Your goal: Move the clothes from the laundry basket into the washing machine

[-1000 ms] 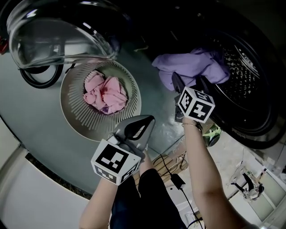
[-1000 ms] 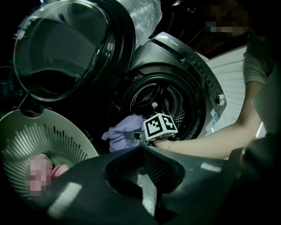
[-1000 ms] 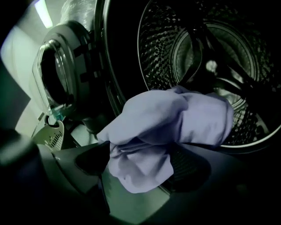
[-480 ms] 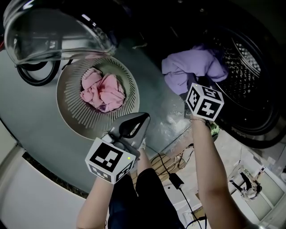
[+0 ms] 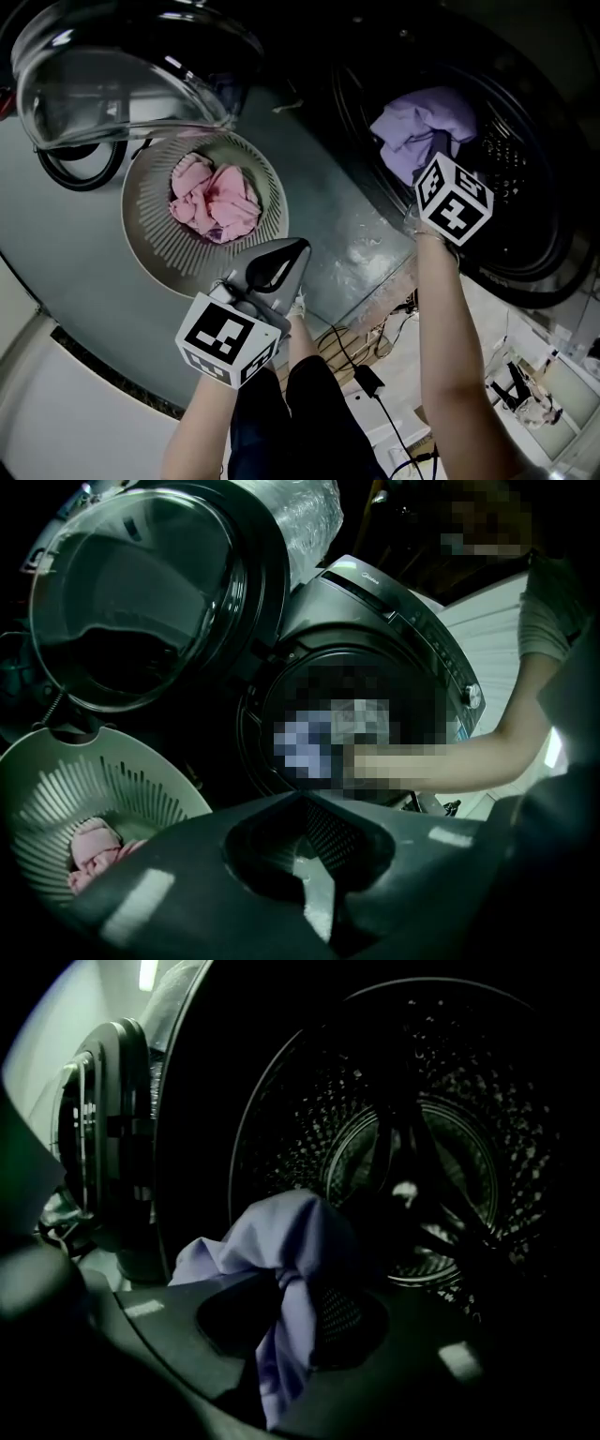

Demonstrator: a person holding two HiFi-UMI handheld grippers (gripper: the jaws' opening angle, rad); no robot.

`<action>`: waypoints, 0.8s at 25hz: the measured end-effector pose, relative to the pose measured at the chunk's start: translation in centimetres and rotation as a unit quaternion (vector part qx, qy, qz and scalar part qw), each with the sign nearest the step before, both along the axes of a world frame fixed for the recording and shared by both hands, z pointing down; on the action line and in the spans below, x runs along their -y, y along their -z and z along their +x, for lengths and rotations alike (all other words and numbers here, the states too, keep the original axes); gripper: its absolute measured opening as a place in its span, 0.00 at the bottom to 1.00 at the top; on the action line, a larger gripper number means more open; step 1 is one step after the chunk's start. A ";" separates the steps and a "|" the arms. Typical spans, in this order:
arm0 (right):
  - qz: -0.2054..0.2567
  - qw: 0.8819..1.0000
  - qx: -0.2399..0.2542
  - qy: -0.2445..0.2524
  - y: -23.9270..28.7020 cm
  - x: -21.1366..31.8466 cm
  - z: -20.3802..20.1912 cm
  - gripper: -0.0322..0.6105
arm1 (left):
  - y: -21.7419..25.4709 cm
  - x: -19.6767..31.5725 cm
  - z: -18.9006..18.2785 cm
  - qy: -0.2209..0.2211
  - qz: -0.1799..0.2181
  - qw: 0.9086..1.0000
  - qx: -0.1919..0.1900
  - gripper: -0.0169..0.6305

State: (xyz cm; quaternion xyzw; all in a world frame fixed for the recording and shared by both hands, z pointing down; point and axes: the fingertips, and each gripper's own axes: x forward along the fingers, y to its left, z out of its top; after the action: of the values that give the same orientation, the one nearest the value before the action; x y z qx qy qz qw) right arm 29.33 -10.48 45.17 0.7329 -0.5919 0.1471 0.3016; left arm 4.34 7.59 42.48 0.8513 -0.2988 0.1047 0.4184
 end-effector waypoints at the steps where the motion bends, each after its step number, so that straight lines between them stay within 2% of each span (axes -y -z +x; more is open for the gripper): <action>1: 0.011 1.000 -0.010 -0.017 0.6 0.5 0.9 0.22 | 0.1 0.1 0.1 0.002 0.000 1.000 -0.001 0.04; 5: 0.050 0.996 -0.022 -0.072 2.6 2.0 4.1 0.23 | 0.2 0.1 0.5 0.006 0.000 1.000 -0.009 0.04; 7: 0.040 0.995 -0.021 -0.084 2.1 2.3 4.9 0.26 | 0.2 -0.1 0.5 0.006 0.000 1.000 -0.012 0.04; 8: 0.030 0.996 -0.011 -0.088 1.4 2.3 5.0 0.31 | 0.1 -0.1 0.5 0.006 0.000 1.000 -0.012 0.04; 9: 0.021 0.995 0.010 -0.093 0.7 2.1 5.1 0.41 | 0.0 -0.2 0.4 0.006 -0.001 1.000 -0.011 0.04; 11: 0.013 0.992 0.060 -0.108 -0.5 1.5 5.0 0.71 | -0.1 -0.3 0.2 0.008 -0.002 1.000 -0.009 0.04; 12: 0.013 0.991 0.075 -0.113 -0.7 1.1 4.9 0.74 | -0.2 -0.3 0.1 0.009 -0.003 1.000 -0.008 0.04; 16: 0.022 0.990 0.092 -0.104 -0.2 0.0 3.4 0.76 | -0.4 -0.1 -0.7 0.014 -0.002 1.000 0.006 0.04; 20: 0.025 0.989 0.132 -0.065 0.7 -1.2 0.1 0.75 | -0.8 0.3 -1.8 0.031 -0.003 0.999 0.020 0.04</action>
State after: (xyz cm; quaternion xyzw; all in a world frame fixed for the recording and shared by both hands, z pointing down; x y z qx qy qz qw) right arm 29.46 -9.30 44.51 0.7511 -0.5813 0.2471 0.1920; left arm 2.52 7.27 43.24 0.8380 -0.3330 0.1094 0.4181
